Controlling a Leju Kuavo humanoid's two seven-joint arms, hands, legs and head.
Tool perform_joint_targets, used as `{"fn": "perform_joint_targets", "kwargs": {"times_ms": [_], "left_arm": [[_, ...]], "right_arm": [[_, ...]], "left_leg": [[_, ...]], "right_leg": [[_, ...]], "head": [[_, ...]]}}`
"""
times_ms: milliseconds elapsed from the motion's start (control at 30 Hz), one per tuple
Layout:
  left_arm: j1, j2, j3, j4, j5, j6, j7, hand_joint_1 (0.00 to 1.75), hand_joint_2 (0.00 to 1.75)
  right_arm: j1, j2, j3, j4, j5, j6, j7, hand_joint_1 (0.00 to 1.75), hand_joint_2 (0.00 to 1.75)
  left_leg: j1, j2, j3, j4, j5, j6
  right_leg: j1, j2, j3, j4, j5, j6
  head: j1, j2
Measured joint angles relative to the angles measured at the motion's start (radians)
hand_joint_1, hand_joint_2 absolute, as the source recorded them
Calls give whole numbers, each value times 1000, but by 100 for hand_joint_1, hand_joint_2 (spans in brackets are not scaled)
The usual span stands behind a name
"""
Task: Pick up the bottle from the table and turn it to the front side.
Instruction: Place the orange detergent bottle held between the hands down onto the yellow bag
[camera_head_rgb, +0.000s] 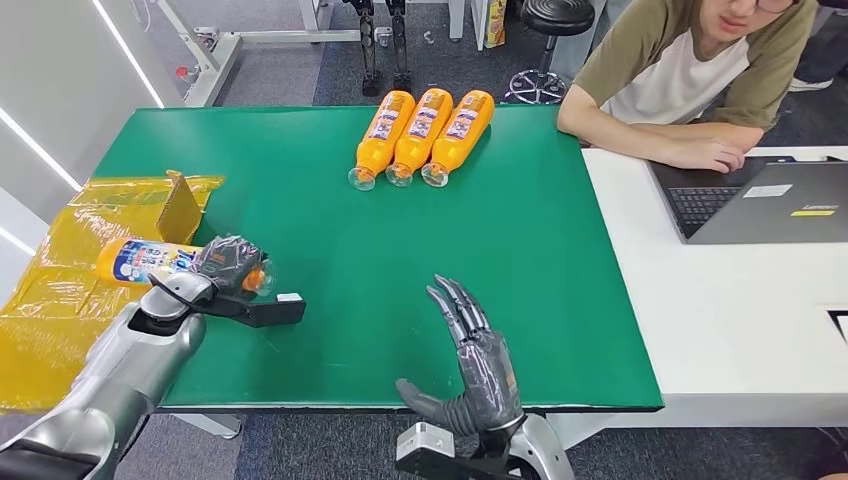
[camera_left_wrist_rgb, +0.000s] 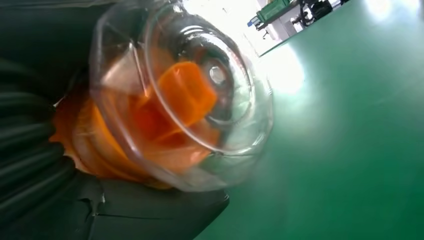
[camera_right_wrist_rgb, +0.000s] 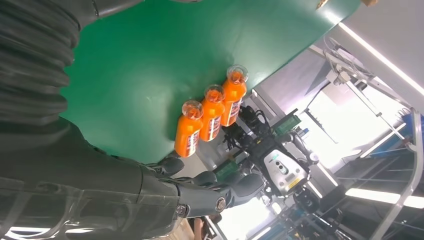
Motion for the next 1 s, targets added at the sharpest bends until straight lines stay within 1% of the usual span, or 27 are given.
{"fn": "perform_joint_targets", "kwargs": {"times_ms": [167,433,500,533,600,667,700,767,833,900,1000], "left_arm": [[-2,-15,-5,22,32,-1,7,0,175],[-2,-50,-1,37,120,-69,5,0,175],[-1,-56,6,38,149,-67,-4,0,175],[0,-59,13,39,168,-51,-13,0,175],[4,-65,34,38,222,15,-43,0,175],[10,-72,65,32,294,122,-97,0,175],[16,-76,83,21,338,195,-142,0,175],[39,-81,126,-30,457,371,-267,0,175],[65,-84,169,-106,574,501,-372,0,175],[101,-84,201,-194,679,564,-436,0,175],[173,-86,223,-358,877,622,-504,0,175]], "right_arm": [[1,15,-11,-2,15,7,1,0,175],[5,22,-27,-6,19,11,-1,0,175],[5,21,-30,-6,19,11,-3,0,175],[5,21,-31,-6,19,11,-4,0,175],[6,21,-34,-6,18,11,-8,0,175],[9,21,-37,-6,18,13,-11,0,175],[10,21,-39,-7,18,16,-12,0,175],[11,21,-42,-9,18,24,-17,0,175],[11,21,-46,-12,17,29,-22,0,175],[11,21,-48,-14,15,30,-25,0,175],[11,21,-49,-13,6,26,-31,0,175]], "left_leg": [[0,0,0,0,0,0],[0,0,0,0,0,0],[0,0,0,0,0,0],[0,0,0,0,0,0],[0,0,0,0,0,0],[0,0,0,0,0,0],[0,0,0,0,0,0],[0,1,0,0,0,0],[0,1,0,0,0,0],[0,1,0,0,-1,0],[0,1,0,0,-1,-1]], "right_leg": [[0,0,0,0,0,0],[0,0,0,0,0,0],[0,0,0,0,0,0],[0,0,0,0,0,0],[0,0,0,0,0,0],[0,0,0,0,0,0],[0,0,0,0,0,0],[0,1,0,0,0,0],[0,1,0,0,0,0],[0,1,0,0,0,0],[0,1,0,0,-1,0]], "head": [[0,0],[0,0],[0,0],[0,0],[0,0],[0,0],[0,0],[0,0],[0,0],[0,0],[0,0]]}}
